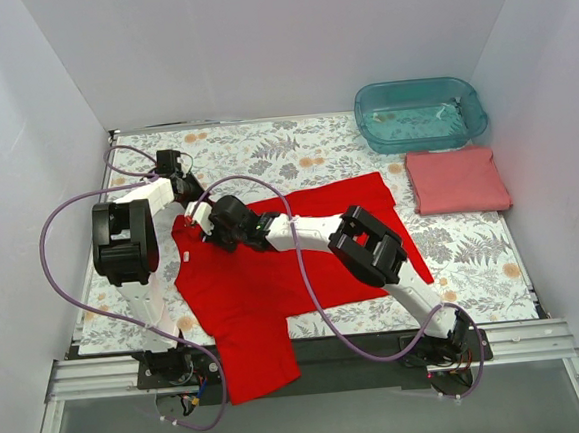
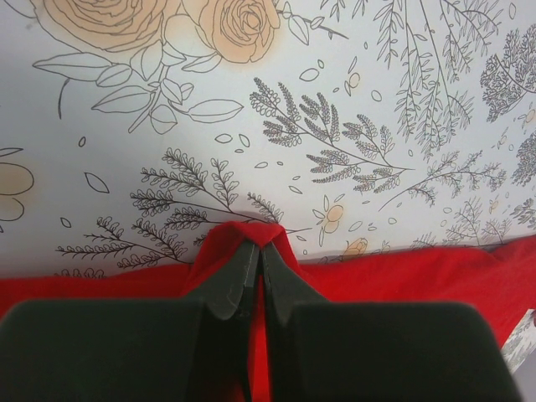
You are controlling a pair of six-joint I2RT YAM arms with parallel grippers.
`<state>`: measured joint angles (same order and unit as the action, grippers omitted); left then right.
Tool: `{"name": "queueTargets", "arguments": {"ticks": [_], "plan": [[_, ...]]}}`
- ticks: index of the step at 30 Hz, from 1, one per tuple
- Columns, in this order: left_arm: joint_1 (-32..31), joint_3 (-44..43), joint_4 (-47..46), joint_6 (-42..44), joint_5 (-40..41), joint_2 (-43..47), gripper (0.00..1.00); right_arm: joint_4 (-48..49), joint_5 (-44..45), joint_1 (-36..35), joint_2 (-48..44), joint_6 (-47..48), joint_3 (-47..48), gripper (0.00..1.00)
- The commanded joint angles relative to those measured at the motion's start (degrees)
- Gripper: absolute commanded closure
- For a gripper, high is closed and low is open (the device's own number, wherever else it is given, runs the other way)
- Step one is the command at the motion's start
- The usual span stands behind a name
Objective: Fold and stack the t-shirts
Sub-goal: Fold the tshirt
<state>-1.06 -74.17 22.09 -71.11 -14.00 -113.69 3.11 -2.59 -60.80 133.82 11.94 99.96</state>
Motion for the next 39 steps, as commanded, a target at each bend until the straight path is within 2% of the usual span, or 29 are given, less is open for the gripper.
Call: {"name": "queueTargets", "arguments": {"ticks": [1,6,12,20,27,39], "plan": [[-0.3,0.9,-0.2,0.6,0.5,0.9,1.00,1.5,1.3,-0.2,0.5,0.0,2.3,0.83],[-0.3,0.8,0.0,0.6,0.5,0.8,1.00,1.6,1.9,-0.2,0.7,0.0,1.8,0.98],[-0.3,-0.5,1.3,0.6,0.7,1.9,1.00,0.4,-0.1,-0.2,-2.6,0.5,1.2,0.99],[-0.3,-1.5,9.3,-1.7,4.8,9.8,1.00,-3.0,-3.0,-0.3,-11.5,2.6,-4.7,0.99],[-0.3,6.1,12.9,-4.8,6.2,21.6,1.00,-8.7,-3.7,0.1,-18.3,4.8,-12.2,0.99],[-0.3,19.8,18.3,-7.6,4.4,37.4,1.00,-18.1,-6.1,0.4,-24.0,7.5,-16.4,0.99]]}}
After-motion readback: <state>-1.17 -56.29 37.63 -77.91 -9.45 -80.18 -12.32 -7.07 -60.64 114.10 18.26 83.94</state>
